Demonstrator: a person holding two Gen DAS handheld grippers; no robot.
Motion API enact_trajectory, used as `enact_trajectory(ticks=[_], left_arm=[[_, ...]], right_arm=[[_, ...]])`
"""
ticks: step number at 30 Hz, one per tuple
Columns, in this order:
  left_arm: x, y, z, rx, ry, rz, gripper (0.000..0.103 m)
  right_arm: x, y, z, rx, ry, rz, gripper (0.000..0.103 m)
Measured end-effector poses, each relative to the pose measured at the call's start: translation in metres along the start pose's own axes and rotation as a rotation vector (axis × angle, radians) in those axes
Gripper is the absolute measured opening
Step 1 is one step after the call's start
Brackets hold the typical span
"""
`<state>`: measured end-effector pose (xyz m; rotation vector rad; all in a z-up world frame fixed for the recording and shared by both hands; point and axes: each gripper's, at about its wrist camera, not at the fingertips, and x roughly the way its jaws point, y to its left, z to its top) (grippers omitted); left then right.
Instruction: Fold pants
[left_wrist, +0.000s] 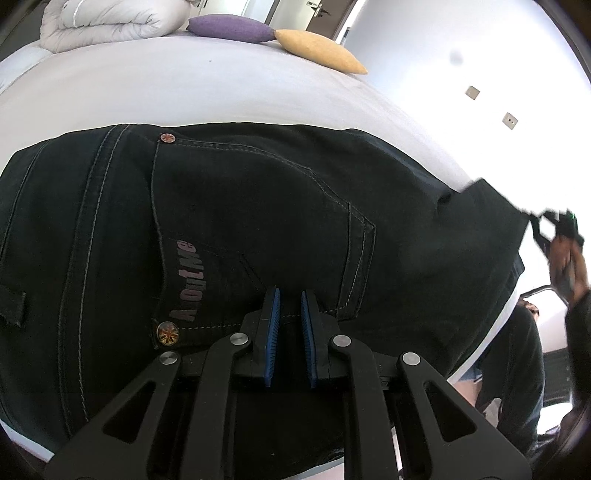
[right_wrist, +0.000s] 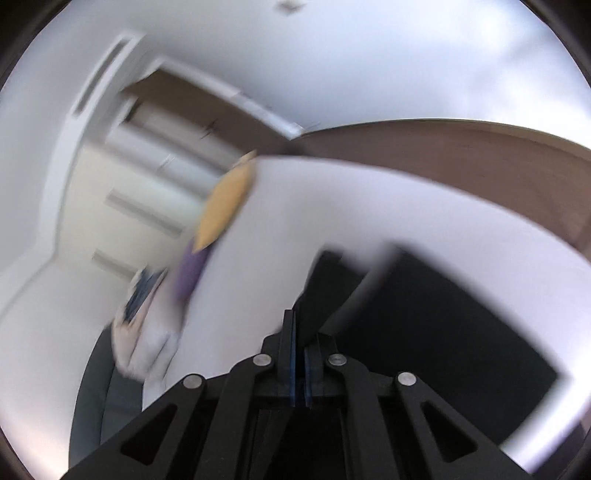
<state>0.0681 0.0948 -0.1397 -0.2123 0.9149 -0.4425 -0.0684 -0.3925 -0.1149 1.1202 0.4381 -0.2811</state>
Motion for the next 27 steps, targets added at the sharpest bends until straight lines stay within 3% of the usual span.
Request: enact_trajectory(ticks=[4,8,9,11,12,13,14,27], left_arm=[[-0.001,0.001,0.002,-0.017,0.008,0.001,0.012],[-0.002,-0.001,0.004,-0.032,0.017,0.009,0.012],[-0.002,-0.002,0.004,-0.033,0.018,0.014,0.012],[-0.002,-0.004,0.005,-0.037,0.017,0.023,0.012],[-0.002,-0.005,0.005,-0.038,0.018,0.026,0.012],[-0.002,-0.006,0.005,-0.039,0.019,0.029,0.012],[-0.001,-0.007,0.005,-0.040,0.020,0.030,0.012],[-0.003,-0.014,0.007,-0.040,0.026,0.049,0.012]], right_arm=[[-0.009,-0.055,-0.018,0.104,0.035,-0.053,0.004],[-0.010,-0.054,-0.020,0.084,0.025,-0.056,0.006],[-0.008,-0.052,-0.020,0.093,0.029,-0.047,0.009],[-0.004,-0.051,-0.017,0.125,0.043,0.019,0.032],[-0.005,-0.052,-0.017,0.116,0.044,0.032,0.033],[-0.004,-0.049,-0.016,0.084,0.045,0.019,0.029],[-0.004,-0.045,-0.014,0.045,0.042,-0.009,0.008],[-0.018,-0.069,-0.016,0.097,0.032,-0.028,0.003]])
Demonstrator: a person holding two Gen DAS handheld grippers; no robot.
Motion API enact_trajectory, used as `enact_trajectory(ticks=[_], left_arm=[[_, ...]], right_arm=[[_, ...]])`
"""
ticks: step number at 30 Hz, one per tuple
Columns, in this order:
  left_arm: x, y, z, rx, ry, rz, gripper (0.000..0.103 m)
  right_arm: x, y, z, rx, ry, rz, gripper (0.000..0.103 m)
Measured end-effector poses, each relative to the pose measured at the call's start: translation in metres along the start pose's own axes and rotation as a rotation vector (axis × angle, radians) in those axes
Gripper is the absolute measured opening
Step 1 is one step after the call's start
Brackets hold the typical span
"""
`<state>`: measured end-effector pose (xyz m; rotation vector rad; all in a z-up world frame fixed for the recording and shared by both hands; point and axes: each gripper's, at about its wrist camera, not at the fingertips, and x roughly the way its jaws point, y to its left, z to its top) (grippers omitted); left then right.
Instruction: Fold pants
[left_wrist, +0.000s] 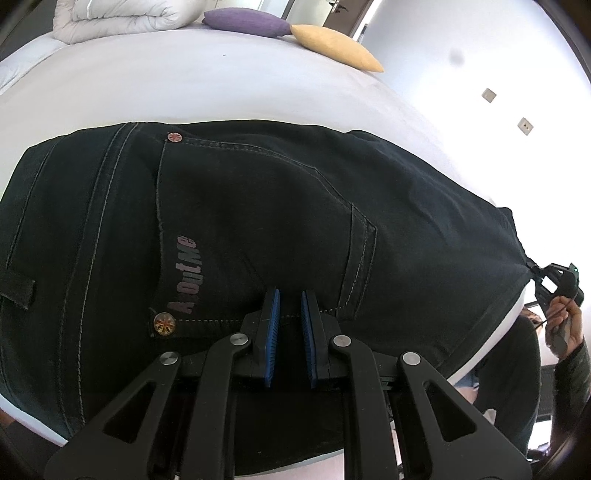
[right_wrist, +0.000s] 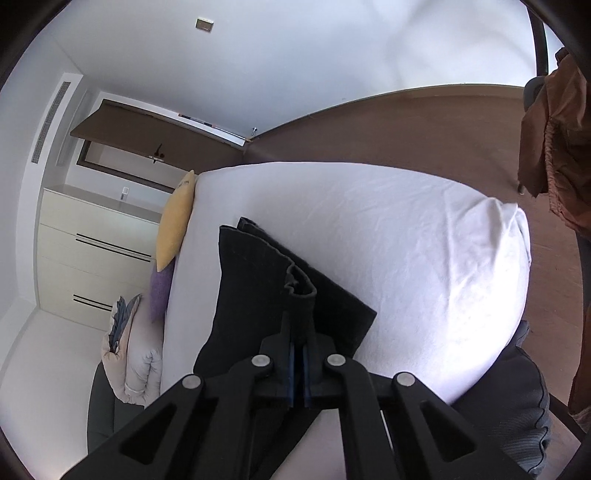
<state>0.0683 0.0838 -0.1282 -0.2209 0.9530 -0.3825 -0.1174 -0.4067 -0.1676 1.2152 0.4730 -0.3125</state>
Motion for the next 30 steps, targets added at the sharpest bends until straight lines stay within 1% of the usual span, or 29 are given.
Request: enact_trajectory(ticks=[2,4,6,8,9,10,11,12,13,15,16,18,19,20,21,23,27,28,30], left_arm=[[0.000,0.001,0.000,-0.003,-0.003,-0.005,0.012],[0.000,0.002,-0.001,-0.006,-0.007,-0.014,0.012],[0.000,0.003,-0.001,-0.010,-0.012,-0.022,0.012],[0.000,0.004,0.000,-0.012,-0.014,-0.021,0.012],[-0.001,0.005,0.000,-0.012,-0.015,-0.021,0.012],[-0.003,0.009,-0.002,-0.012,-0.016,-0.022,0.012],[-0.003,0.009,-0.003,-0.011,-0.016,-0.021,0.012],[-0.002,0.009,-0.004,-0.010,-0.017,-0.020,0.012],[-0.001,0.007,-0.005,-0.008,-0.017,-0.019,0.012],[-0.001,0.008,-0.006,-0.007,-0.018,-0.018,0.012],[-0.001,0.008,-0.006,-0.008,-0.018,-0.018,0.012],[-0.001,0.006,-0.006,-0.011,-0.018,-0.016,0.012],[-0.001,0.005,-0.006,-0.012,-0.018,-0.013,0.012],[-0.001,0.003,-0.005,-0.013,-0.017,-0.009,0.012],[-0.001,0.003,-0.005,-0.014,-0.016,-0.007,0.012],[-0.001,0.001,-0.005,-0.014,-0.014,-0.004,0.012],[0.002,-0.002,-0.003,-0.011,-0.009,0.001,0.012],[0.003,-0.002,-0.002,-0.011,-0.008,0.002,0.012],[0.003,-0.003,-0.001,-0.009,-0.007,0.004,0.012]], right_arm=[[0.001,-0.007,-0.001,0.013,0.008,0.000,0.003],[0.004,-0.015,0.001,0.030,0.024,0.022,0.000],[0.004,-0.017,0.002,0.008,0.039,0.039,0.001],[0.001,-0.013,0.005,-0.028,0.051,0.033,0.005],[-0.005,-0.011,0.009,-0.047,0.036,0.011,0.006],[-0.014,-0.009,0.015,-0.063,-0.001,-0.024,0.015],[-0.021,-0.007,0.020,-0.072,-0.038,-0.075,0.039],[-0.033,-0.004,0.028,-0.084,-0.103,-0.155,0.051],[-0.044,0.003,0.037,-0.117,-0.155,-0.156,0.056],[-0.045,0.026,0.052,-0.233,-0.135,-0.102,0.055],[-0.041,0.042,0.058,-0.312,-0.101,-0.080,0.055],[-0.021,0.080,0.064,-0.515,0.013,-0.027,0.055],[-0.010,0.097,0.065,-0.612,0.047,-0.013,0.055],[0.001,0.108,0.065,-0.676,0.076,-0.008,0.055],[0.014,0.117,0.068,-0.709,0.116,0.006,0.055],[0.038,0.124,0.076,-0.722,0.180,0.025,0.055],[0.082,0.126,0.085,-0.755,0.245,-0.033,0.054],[0.089,0.125,0.086,-0.763,0.254,-0.055,0.052],[0.099,0.122,0.086,-0.774,0.275,-0.071,0.047]])
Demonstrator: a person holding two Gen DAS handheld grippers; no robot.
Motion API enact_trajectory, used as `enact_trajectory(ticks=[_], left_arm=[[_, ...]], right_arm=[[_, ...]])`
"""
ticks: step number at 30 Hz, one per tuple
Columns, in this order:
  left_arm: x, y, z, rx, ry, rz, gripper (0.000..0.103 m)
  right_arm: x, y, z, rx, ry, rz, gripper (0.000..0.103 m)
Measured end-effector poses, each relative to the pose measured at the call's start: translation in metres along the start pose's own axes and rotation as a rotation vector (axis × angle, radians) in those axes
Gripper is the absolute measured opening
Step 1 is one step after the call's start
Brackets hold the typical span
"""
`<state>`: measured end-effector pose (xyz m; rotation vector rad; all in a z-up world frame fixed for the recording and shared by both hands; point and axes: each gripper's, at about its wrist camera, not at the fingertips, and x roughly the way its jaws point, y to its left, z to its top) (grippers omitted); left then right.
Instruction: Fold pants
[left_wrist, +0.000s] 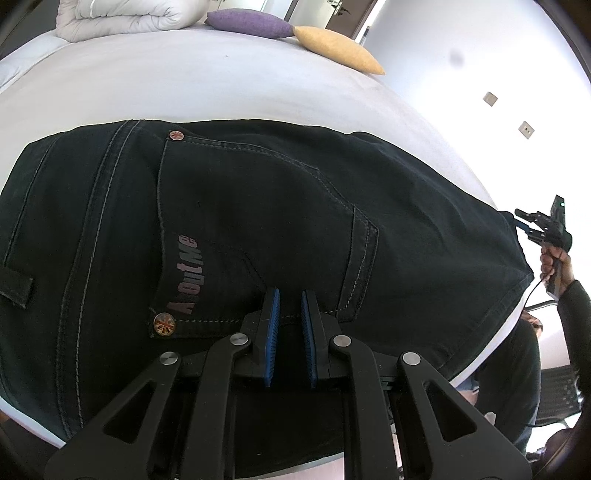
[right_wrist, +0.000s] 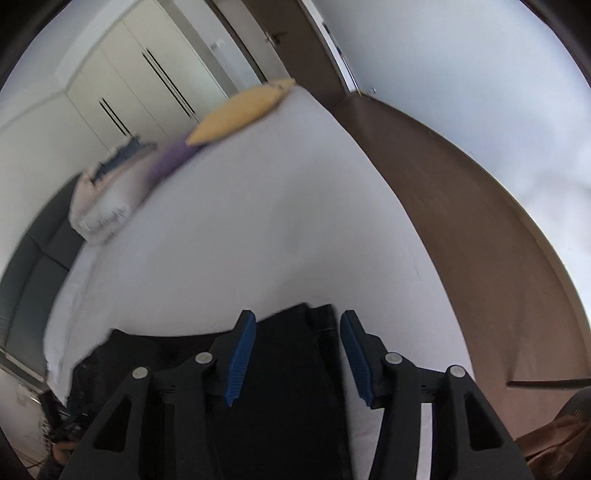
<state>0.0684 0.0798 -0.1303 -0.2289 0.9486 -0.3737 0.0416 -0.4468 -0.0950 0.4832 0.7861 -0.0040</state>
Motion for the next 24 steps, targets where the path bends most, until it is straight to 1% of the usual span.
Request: enact_trajectory(ticks=[2,4,6,8,10,11,15,17,20,24], left_arm=[[0.000,-0.001,0.001,0.000,0.001,0.002,0.012],[0.001,-0.002,0.002,0.002,0.002,0.006,0.012],[0.002,-0.004,0.002,0.005,0.002,0.010,0.012],[0.002,-0.005,0.003,0.006,0.002,0.013,0.012],[0.002,-0.006,0.003,0.007,0.002,0.015,0.012],[0.002,-0.007,0.003,0.007,0.002,0.016,0.012],[0.003,-0.008,0.003,0.009,0.002,0.020,0.012],[0.004,-0.009,0.003,0.009,0.001,0.021,0.012],[0.003,-0.008,0.003,0.009,0.002,0.019,0.012],[0.004,-0.009,0.003,0.008,0.001,0.020,0.012]], right_arm=[[0.006,-0.002,0.000,-0.003,0.011,0.011,0.039],[0.009,-0.001,0.000,-0.016,0.021,0.022,0.037],[0.011,-0.001,-0.003,-0.030,0.031,0.011,0.037],[0.011,-0.002,-0.003,-0.031,0.032,0.016,0.032],[0.012,-0.003,-0.002,-0.036,0.030,0.009,0.029],[0.010,-0.002,-0.001,-0.042,0.033,-0.001,0.028],[0.011,0.013,-0.004,-0.131,0.037,-0.073,0.028],[0.011,0.019,-0.005,-0.160,0.039,-0.071,0.027],[0.014,0.028,-0.006,-0.210,0.045,-0.103,0.027],[0.016,0.034,-0.006,-0.245,0.054,-0.137,0.021]])
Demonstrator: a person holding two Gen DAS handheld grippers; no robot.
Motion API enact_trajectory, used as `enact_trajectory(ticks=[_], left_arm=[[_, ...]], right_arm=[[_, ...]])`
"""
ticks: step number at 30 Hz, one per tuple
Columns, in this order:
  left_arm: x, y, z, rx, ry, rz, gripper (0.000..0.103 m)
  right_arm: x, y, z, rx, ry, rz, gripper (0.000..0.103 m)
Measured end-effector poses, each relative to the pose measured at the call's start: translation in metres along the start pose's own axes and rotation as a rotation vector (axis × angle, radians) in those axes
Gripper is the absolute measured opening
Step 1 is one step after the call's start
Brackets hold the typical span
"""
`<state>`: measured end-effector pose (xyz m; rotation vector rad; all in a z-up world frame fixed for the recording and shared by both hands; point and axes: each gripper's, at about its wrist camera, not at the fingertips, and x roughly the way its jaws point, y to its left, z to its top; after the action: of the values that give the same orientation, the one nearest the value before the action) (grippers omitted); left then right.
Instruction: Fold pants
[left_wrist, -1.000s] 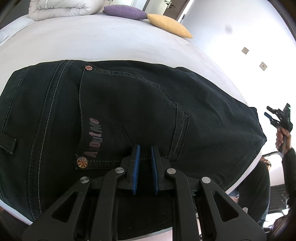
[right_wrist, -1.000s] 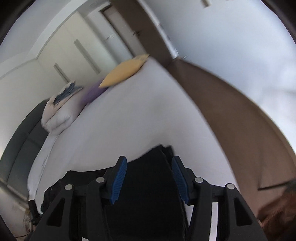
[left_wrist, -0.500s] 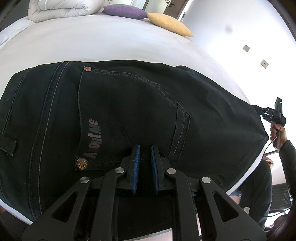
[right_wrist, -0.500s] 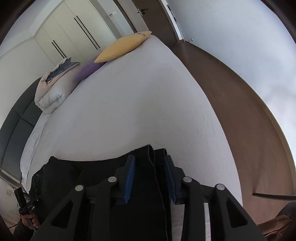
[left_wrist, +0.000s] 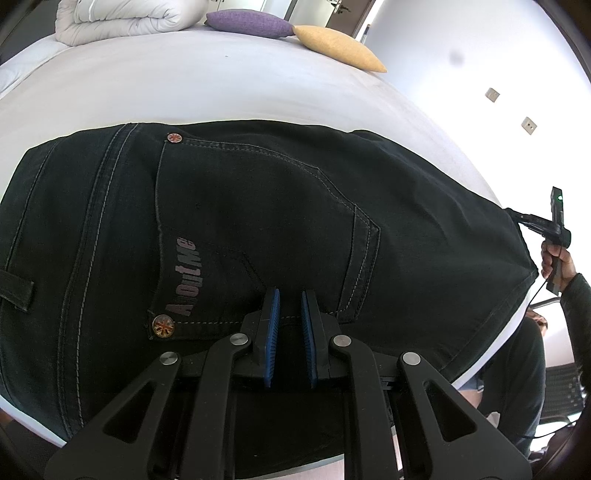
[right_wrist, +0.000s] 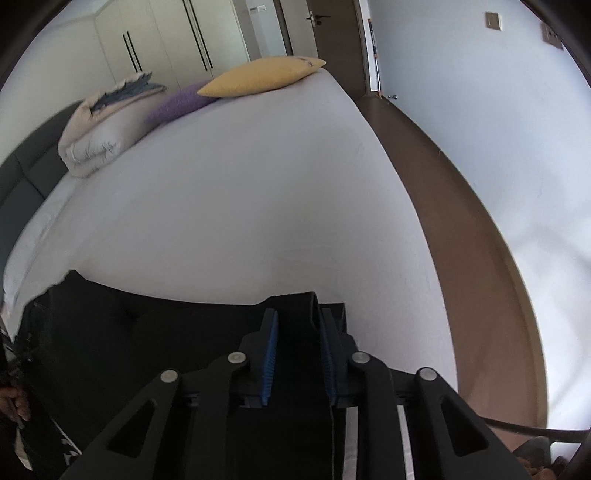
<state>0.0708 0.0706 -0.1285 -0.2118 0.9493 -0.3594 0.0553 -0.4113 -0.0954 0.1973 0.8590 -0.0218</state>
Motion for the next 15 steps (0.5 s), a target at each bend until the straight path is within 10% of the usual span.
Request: enact_trajectory(ticks=[9,15], left_arm=[[0.001,-0.002,0.000,0.002,-0.008,0.008,0.012],[-0.001,-0.004,-0.003,0.001,-0.021,0.005,0.012]], right_arm=[[-0.010,0.012,-0.011,-0.007,-0.064,-0.190,0.004],[0.001,-0.046,-0.028,0.261,-0.031,-0.321,0.000]])
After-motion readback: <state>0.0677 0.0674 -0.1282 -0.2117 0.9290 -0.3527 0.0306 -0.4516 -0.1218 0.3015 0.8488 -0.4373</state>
